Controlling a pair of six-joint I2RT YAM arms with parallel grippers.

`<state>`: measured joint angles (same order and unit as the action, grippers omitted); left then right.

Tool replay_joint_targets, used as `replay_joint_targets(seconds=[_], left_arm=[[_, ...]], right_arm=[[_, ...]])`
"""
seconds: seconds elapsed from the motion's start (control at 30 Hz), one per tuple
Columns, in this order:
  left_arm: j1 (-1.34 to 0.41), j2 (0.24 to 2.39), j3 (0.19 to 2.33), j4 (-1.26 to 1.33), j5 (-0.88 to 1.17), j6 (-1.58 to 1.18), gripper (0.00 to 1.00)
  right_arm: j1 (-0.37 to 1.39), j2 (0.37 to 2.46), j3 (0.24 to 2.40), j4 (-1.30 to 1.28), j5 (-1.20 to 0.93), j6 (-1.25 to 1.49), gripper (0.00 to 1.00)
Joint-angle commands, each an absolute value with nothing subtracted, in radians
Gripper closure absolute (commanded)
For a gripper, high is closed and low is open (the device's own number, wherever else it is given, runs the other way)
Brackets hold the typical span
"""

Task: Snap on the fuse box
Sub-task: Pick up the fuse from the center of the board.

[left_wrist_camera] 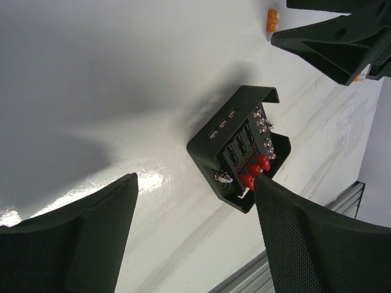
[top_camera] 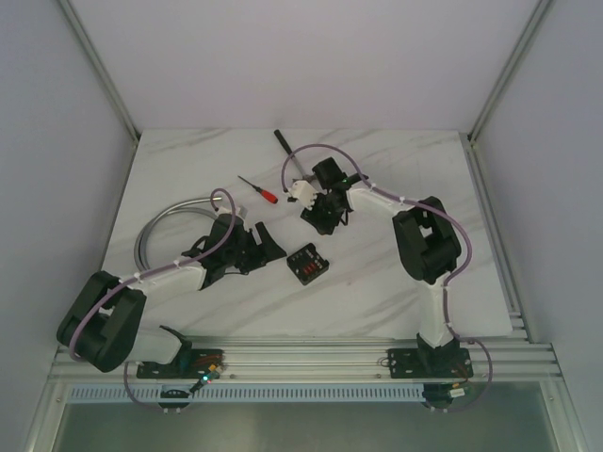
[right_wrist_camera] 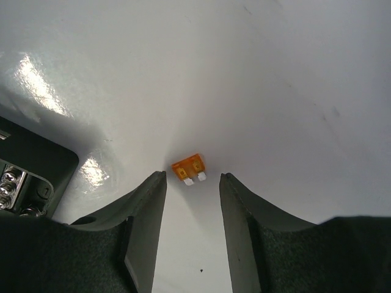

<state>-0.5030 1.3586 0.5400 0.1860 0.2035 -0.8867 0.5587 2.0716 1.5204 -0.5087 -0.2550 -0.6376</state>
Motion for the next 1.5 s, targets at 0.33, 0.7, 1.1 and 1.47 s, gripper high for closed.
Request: replay_joint_targets(seconds=[0.33,0.7,1.1,1.47], left_arm=[[-0.496,1.334,0.528,0.17,0.188,-0.888,0.11],[-0.495,1.323,0.52,0.165,0.179,-0.89,0.06],[-0.495,1.325,0.519,0.166,0.182,-0.893,0.06],[-0.496,1.331,0.525,0.165,0.189,-0.893,0.06]], right_arm=[[0.564,2.147,1.571,-0.508,-0.167,-0.613,0.64],[0.564,2.157,1.592,-0.472,-0.119,-0.508,0.63],[0.551,2.195,1.603,-0.477,-0.094,-0.465,0.64],[0.53,2.223,1.602,-0.52,-0.107,-0.363,0.65]])
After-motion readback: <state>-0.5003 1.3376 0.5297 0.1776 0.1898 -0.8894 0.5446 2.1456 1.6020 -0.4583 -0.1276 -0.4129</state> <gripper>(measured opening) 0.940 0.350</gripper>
